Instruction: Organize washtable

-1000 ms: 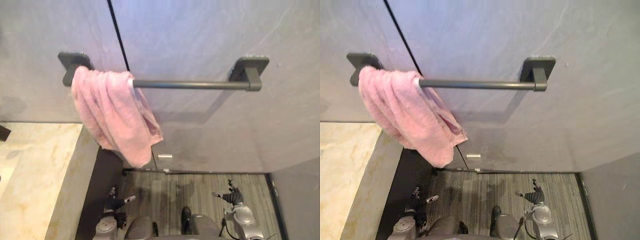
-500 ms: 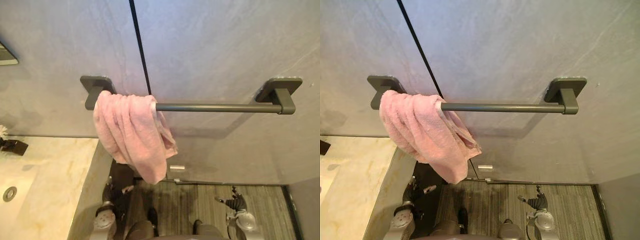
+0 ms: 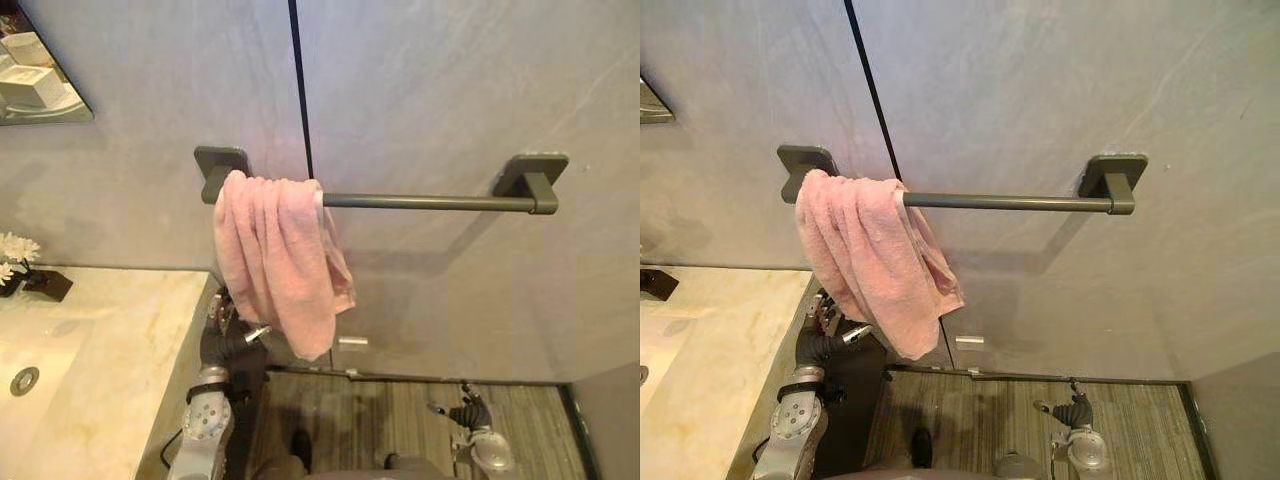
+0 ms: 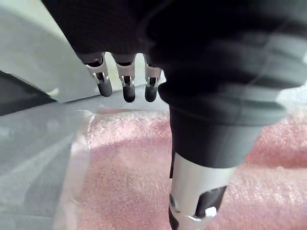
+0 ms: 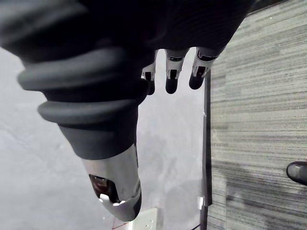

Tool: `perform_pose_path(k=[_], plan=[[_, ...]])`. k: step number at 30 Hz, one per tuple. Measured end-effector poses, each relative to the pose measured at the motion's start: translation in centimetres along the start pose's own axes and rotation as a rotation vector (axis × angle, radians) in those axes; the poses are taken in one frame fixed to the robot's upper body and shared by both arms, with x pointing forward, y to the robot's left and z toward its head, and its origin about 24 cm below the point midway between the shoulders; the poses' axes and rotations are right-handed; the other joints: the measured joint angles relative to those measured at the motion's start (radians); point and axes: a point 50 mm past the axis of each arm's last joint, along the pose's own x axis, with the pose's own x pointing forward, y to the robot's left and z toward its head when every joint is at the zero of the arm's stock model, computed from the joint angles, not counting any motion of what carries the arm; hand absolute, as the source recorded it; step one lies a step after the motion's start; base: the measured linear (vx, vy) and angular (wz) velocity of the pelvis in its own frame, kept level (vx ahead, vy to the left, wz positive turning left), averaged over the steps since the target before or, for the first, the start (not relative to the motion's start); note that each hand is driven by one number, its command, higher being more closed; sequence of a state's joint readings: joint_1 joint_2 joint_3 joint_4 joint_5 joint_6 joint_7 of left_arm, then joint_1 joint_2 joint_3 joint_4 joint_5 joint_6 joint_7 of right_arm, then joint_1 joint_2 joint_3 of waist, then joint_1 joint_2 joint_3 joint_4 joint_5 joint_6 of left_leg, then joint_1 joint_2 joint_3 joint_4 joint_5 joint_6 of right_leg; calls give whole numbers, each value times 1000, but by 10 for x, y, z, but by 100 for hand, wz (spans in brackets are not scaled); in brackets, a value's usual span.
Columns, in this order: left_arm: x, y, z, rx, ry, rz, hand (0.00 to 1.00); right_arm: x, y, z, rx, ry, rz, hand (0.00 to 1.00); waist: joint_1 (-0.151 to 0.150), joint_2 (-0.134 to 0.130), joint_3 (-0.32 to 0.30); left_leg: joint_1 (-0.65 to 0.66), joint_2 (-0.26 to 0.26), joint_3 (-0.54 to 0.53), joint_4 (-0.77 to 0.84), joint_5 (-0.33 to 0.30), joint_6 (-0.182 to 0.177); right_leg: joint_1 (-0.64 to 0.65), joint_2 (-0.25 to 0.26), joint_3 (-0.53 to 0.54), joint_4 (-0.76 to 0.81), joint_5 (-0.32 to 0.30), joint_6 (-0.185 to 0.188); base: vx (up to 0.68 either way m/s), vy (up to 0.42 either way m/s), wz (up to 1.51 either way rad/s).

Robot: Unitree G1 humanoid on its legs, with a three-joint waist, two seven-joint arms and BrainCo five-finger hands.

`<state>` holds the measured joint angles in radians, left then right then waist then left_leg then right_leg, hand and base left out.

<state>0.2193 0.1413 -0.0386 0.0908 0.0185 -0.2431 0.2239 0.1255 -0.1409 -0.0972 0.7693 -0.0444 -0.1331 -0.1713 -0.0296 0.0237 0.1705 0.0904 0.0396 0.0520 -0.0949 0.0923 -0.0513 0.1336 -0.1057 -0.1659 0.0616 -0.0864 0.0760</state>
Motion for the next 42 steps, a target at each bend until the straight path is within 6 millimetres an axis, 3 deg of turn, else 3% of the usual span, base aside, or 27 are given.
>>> perform_pose_path(k=[6, 7, 17, 20, 25, 27, 32, 42], plan=[[20, 3, 0, 134, -18, -19, 0, 2, 7, 8, -28, -36, 34, 0, -11, 0, -5, 29, 3, 21, -2, 0, 0, 22, 4, 21, -14, 9, -1, -40, -2, -10], [20, 4, -1, 147, -13, -17, 100, 2, 7, 9, -28, -39, 34, 0, -11, 0, -6, 30, 4, 27, -2, 0, 0, 20, 5, 28, -15, 11, -1, -32, -3, -19], [26, 9, -15, 223, 55, -26, 100, 1, 10, 21, -41, -102, 73, 0, -15, -8, -9, 31, 13, 52, -7, -1, 0, 20, 16, 55, -41, 31, -4, -25, -9, -8], [26, 9, -15, 223, 54, -26, 100, 0, 11, 34, -37, -164, 86, 0, -16, -9, -9, 30, 13, 54, -7, -1, 0, 20, 16, 57, -47, 34, -3, 0, 0, 0], [26, 9, -13, 221, 46, -26, 100, -6, 20, 74, -35, -341, 132, 0, -14, -9, -10, 29, 13, 54, -4, -1, 0, 20, 16, 58, -48, 34, -3, 0, 0, 0], [27, 8, -8, 215, 23, -26, 100, -14, 26, 99, -26, -466, 164, 0, -12, -12, -11, 29, 13, 53, -2, -1, 0, 20, 16, 58, -49, 36, -3, 0, 0, 0], [28, 4, 5, 199, -37, -36, 100, -33, 39, 140, -52, -674, 292, 0, -9, -19, -17, 29, 13, 57, -2, -1, 0, 21, 16, 61, -52, 45, -4, -7, -1, -2], [22, -18, 13, 158, -90, -115, 100, -49, 76, 183, -115, -851, 478, 0, -1, -25, -24, 20, 19, 44, -8, 0, 0, 18, 17, 55, -52, 49, -4, -29, -8, 2]])
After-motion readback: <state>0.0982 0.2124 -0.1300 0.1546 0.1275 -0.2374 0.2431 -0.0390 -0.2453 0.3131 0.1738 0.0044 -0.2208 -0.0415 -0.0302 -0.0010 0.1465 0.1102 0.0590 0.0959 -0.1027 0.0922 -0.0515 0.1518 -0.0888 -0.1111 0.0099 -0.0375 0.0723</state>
